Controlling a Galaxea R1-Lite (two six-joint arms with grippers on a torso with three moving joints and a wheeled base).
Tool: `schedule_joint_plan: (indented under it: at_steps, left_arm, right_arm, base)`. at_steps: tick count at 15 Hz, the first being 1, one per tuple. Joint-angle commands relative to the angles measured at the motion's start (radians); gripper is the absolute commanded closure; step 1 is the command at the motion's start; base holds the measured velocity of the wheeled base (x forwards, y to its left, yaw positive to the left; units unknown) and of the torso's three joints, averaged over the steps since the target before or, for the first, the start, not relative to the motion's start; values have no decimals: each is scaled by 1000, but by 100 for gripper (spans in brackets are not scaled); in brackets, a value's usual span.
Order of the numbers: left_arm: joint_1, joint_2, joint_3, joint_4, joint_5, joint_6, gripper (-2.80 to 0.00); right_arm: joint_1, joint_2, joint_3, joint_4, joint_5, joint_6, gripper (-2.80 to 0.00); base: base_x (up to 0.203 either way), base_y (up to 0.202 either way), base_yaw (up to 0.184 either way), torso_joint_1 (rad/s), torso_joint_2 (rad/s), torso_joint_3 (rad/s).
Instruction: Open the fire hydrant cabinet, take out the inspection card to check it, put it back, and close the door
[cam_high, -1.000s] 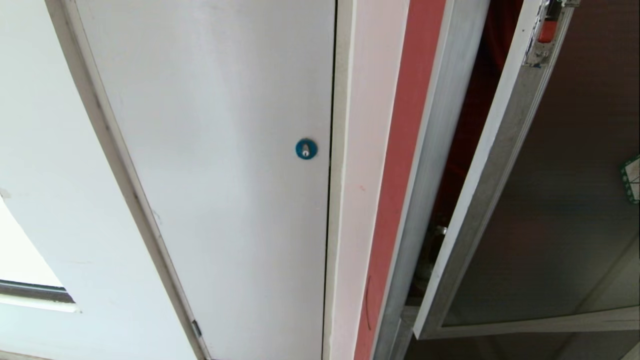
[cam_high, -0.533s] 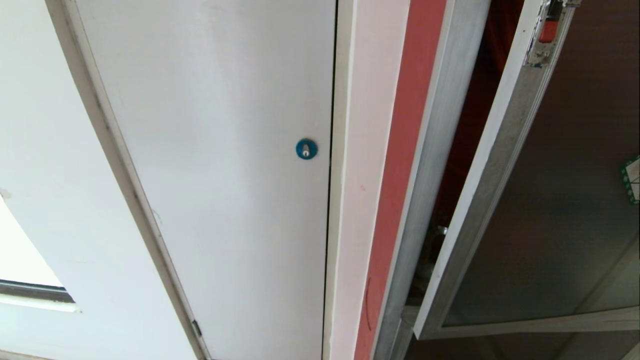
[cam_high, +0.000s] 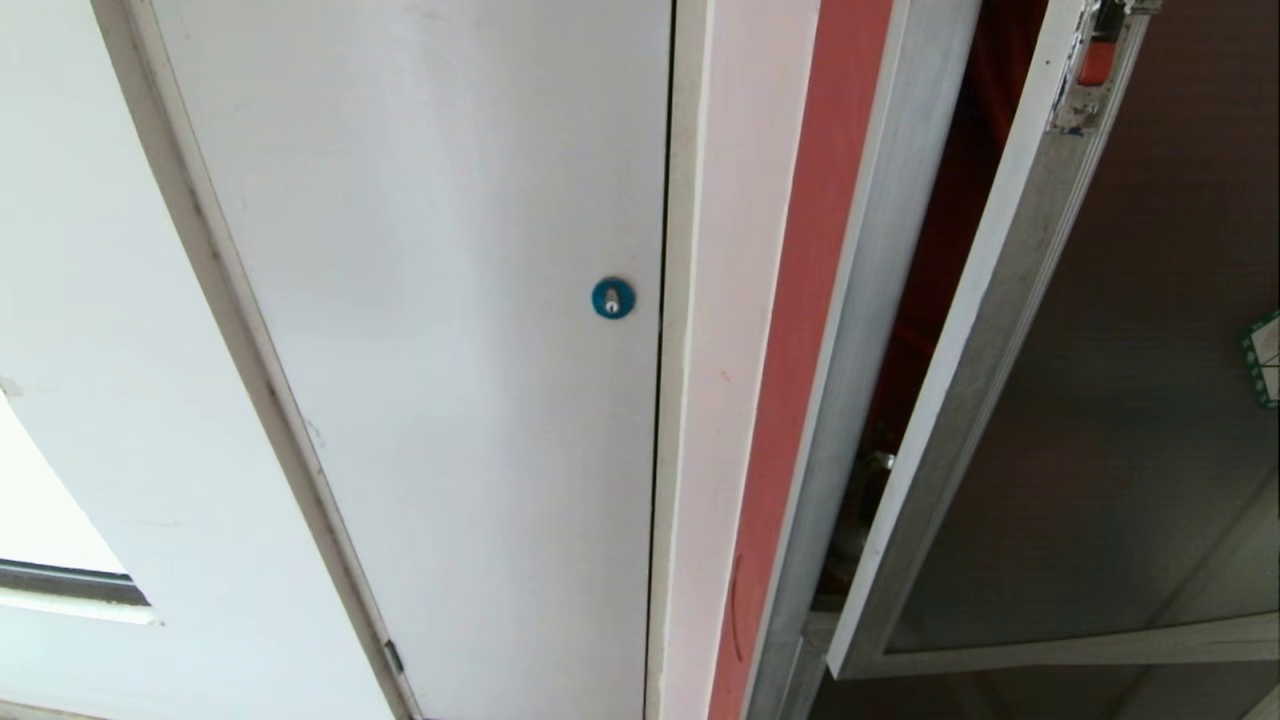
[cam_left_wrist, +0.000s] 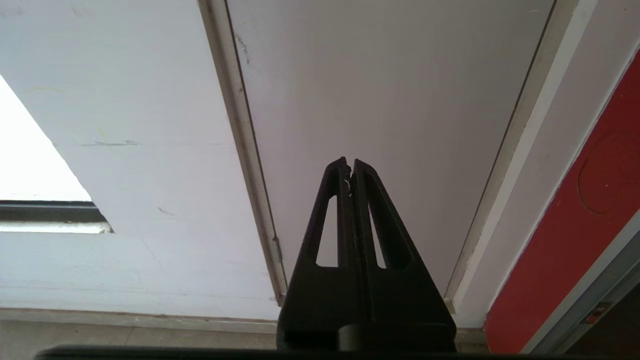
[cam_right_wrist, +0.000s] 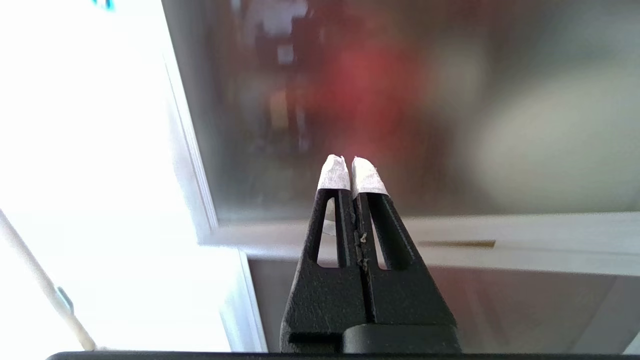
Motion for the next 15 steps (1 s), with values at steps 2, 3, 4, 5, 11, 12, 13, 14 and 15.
schedule_joint_plan:
  at_steps: [2, 3, 4, 5, 11, 12, 13, 14, 15]
  left_arm:
    - [0, 1, 11, -1, 0, 0, 0]
    - [0, 1, 11, -1, 0, 0, 0]
    - [0, 1, 11, -1, 0, 0, 0]
    - [1, 1, 12, -1, 1, 0, 0]
    - [0, 1, 11, -1, 0, 0, 0]
    - [0, 1, 11, -1, 1, 0, 0]
    - [0, 1, 11, -1, 0, 0, 0]
    - [0, 1, 11, -1, 0, 0, 0]
    - [0, 1, 11, -1, 0, 0, 0]
  right_arm:
    - [1, -4, 72, -7, 12, -50, 0]
    - [0, -4, 93, -18, 12, -64, 0]
    - [0, -4, 102, -14, 13, -69, 0]
    - [0, -4, 102, -3, 12, -68, 0]
    - [0, -4, 102, 32, 11, -46, 0]
    - [0, -4, 102, 32, 9, -39, 0]
    - [0, -3, 102, 32, 8, -35, 0]
    - [0, -4, 102, 32, 8, -35, 0]
    - [0, -3, 102, 32, 9, -35, 0]
  base:
    - [0, 0, 0, 0, 0, 0]
    - [0, 0, 0, 0, 0, 0]
    - [0, 0, 0, 0, 0, 0]
    - [0, 0, 0, 0, 0, 0]
    - [0, 0, 0, 0, 0, 0]
    - [0, 0, 0, 0, 0, 0]
    - [0, 0, 0, 0, 0, 0]
    - [0, 0, 0, 0, 0, 0]
    - [0, 0, 0, 0, 0, 0]
